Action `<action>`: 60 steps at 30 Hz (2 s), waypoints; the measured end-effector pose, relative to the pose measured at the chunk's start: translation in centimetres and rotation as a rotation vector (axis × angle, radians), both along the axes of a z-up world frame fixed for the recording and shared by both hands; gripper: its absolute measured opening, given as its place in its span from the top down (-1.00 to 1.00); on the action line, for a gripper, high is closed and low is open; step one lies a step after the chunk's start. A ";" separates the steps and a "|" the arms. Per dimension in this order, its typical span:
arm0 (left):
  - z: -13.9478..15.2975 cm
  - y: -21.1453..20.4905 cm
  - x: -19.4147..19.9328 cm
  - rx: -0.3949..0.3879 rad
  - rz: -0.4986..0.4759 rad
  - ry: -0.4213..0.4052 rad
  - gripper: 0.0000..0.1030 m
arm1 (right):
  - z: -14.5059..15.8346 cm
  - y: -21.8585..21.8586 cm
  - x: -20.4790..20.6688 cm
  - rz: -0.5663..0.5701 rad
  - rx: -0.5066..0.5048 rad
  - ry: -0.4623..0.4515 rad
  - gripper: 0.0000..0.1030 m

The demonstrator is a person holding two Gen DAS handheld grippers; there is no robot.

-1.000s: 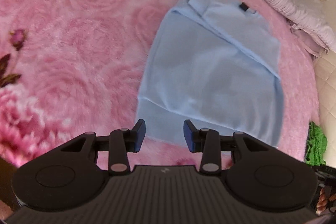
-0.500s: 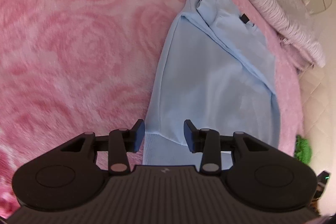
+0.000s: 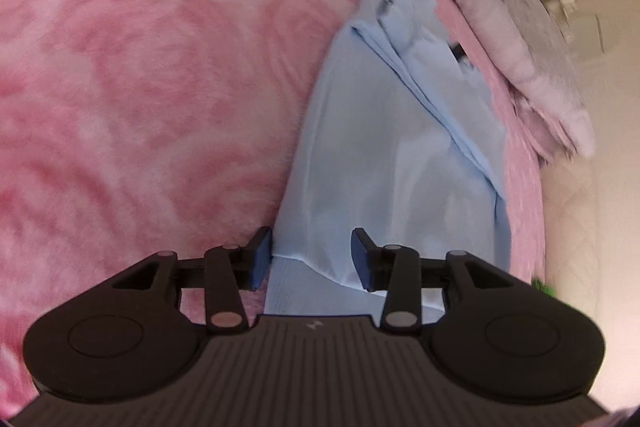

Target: Fold clothes

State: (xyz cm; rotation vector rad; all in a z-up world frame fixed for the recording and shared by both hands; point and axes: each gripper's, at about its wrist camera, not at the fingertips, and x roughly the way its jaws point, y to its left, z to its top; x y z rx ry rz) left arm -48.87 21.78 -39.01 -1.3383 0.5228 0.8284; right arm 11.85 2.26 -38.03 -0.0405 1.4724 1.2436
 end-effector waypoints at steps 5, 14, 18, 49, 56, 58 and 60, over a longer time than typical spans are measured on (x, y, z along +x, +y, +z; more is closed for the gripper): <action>-0.5 1.1 0.6 -0.001 -0.045 -0.027 0.48 | -0.5 2.0 -0.6 0.089 0.005 -0.033 0.35; 1.0 0.1 0.6 0.039 -0.088 0.012 0.86 | 1.5 1.8 -0.9 0.125 -0.062 -0.068 0.83; 2.9 -0.7 -0.3 0.071 -0.106 -0.011 0.86 | 3.0 1.2 -1.1 0.129 -0.079 -0.072 0.85; 8.8 0.1 -0.5 0.081 0.010 -0.231 0.84 | 9.6 0.1 1.3 0.042 0.002 0.060 0.84; 6.6 8.5 3.1 0.093 0.133 -0.182 0.47 | 8.1 7.7 4.4 -0.253 0.075 0.069 0.05; 6.1 8.9 2.5 0.083 0.158 -0.165 0.45 | 7.9 7.5 5.1 -0.265 0.064 0.036 0.04; 5.3 8.7 2.5 0.066 0.132 -0.122 0.45 | 7.3 7.0 5.3 -0.242 0.019 -0.028 0.03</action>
